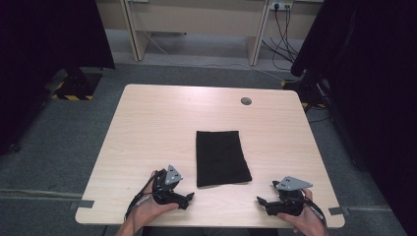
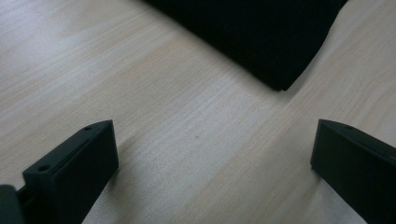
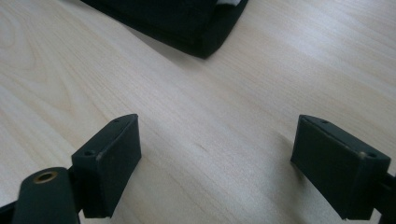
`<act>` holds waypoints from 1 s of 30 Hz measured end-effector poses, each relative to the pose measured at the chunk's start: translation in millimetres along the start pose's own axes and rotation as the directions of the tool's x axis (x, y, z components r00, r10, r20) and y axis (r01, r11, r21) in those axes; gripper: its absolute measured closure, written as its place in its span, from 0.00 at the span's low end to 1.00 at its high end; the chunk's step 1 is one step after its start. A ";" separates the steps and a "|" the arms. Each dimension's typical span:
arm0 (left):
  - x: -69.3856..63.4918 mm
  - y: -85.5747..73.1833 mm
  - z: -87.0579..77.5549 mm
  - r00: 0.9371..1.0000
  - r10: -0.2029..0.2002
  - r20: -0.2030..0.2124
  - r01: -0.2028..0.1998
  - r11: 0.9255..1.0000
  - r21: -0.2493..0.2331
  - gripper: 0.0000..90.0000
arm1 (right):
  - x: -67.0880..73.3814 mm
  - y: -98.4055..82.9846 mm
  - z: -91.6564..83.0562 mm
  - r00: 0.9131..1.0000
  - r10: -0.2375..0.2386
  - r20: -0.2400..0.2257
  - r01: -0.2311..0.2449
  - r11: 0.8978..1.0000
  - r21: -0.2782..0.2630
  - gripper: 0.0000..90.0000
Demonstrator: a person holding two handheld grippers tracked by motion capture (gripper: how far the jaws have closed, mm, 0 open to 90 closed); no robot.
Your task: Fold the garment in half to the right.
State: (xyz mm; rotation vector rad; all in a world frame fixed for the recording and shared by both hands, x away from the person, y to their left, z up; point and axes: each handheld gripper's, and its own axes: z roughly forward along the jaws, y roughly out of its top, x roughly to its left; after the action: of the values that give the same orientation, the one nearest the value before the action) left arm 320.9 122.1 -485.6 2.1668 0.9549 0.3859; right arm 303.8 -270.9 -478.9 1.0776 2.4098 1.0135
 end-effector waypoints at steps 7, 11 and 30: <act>0.0 0.0 0.0 1.000 0.000 0.000 0.000 1.000 0.000 0.00 | 1.4 -4.7 -4.4 1.000 0.005 0.005 -0.005 1.000 -0.004 0.18; 0.0 0.0 0.0 1.000 0.000 0.000 0.000 1.000 0.000 0.00 | 2.3 -7.2 -5.9 1.000 0.007 0.009 -0.007 1.000 -0.011 0.18; 0.0 0.0 0.0 1.000 0.000 0.000 0.000 1.000 0.000 0.00 | 3.6 -8.9 -7.7 1.000 0.007 0.012 -0.007 1.000 -0.012 0.18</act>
State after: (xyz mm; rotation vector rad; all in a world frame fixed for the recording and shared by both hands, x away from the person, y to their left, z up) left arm 320.9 122.1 -485.6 2.1666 0.9550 0.3860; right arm 292.7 -276.1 -479.9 1.0860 2.3893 1.0190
